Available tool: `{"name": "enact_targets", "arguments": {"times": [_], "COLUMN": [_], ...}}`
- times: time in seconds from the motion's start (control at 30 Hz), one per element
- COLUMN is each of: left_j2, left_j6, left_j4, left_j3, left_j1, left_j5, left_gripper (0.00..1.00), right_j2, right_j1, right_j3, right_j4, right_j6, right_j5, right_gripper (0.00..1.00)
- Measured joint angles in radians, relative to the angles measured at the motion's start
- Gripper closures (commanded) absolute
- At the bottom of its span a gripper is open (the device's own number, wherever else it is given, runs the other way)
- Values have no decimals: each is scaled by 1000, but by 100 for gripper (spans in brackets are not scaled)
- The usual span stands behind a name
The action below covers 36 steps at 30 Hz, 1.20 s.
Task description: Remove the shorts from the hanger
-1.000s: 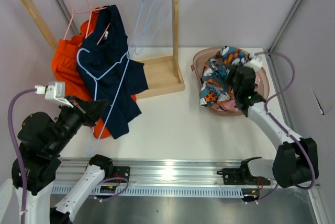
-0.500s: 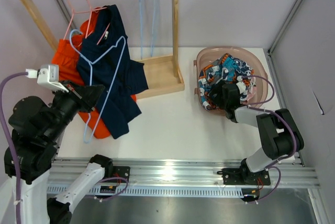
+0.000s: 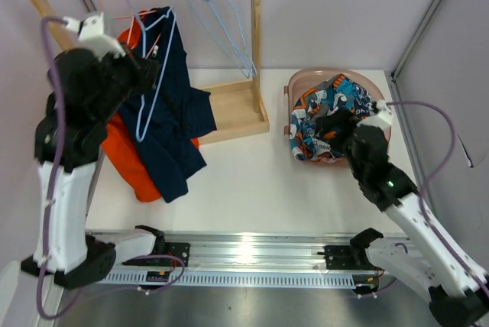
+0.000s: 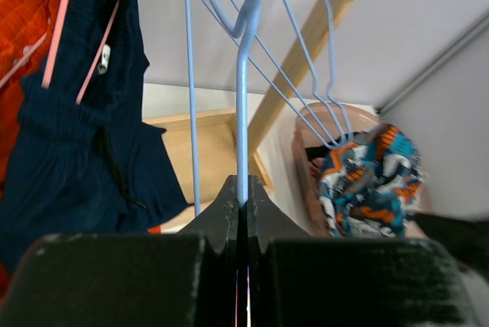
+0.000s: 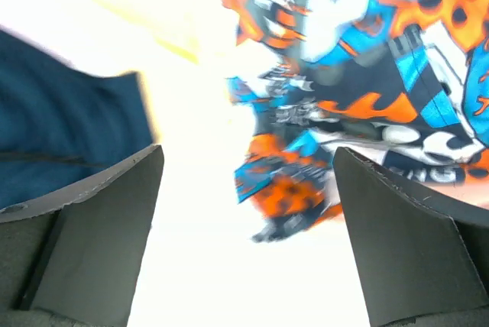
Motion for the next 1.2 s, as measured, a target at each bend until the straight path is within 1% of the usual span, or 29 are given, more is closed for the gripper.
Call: {"name": "enact_targets", "arguments": {"times": [0.13,0.23,0.3,0.33,0.37,0.43,0.47,0.5,0.53,0.57,0.6,0.63,0.67,0.73,0.83,0.97,1.13,1.17,1.2], "left_j2": [196,386,520,561,607,668,682,686,686,679,666,651,631,589,553,506,408,382,355], "left_j6": [11,9,7,6,1,-5,-9,-11,-18,-22,-27,-32,-32,-45,-51,-50,-24,-14,-3], "left_j4": [50,62,84,78,65,87,97,100,105,109,124,136,153,174,172,142,78,70,64], "left_j3": [103,248,352,378,436,497,504,503,497,485,460,428,384,298,232,228,299,317,330], "left_j1": [5,9,10,10,10,10,10,10,10,9,9,10,10,10,10,10,17,26,37], "left_j5": [-26,-37,-42,-45,-49,-56,-59,-61,-61,-61,-58,-55,-47,-30,0,50,69,66,63], "left_gripper": [100,100,100,100,100,100,100,100,98,91,81,62,51,34,27,23,22,22,25], "right_j2": [-249,-403,-475,-488,-495,-510,-519,-527,-535,-541,-545,-545,-544,-544,-543,-543,-544,-544,-544], "right_j1": [135,188,198,198,198,196,192,187,182,174,166,158,151,137,124,118,114,114,114], "right_j3": [91,126,136,137,137,137,137,137,137,137,137,137,135,129,110,77,64,64,64], "right_j4": [-214,-340,-418,-444,-472,-528,-546,-561,-573,-579,-583,-583,-581,-577,-560,-543,-536,-536,-536], "right_j6": [21,37,40,40,40,39,39,40,39,39,37,35,35,34,34,36,37,37,37], "right_j5": [87,105,101,98,92,71,64,58,49,42,34,26,16,-3,-31,-63,-91,-93,-97], "right_gripper": [1,1,1,1,1,1,1,1,1,1,1,1,1,1,0,1,1,1,1]}}
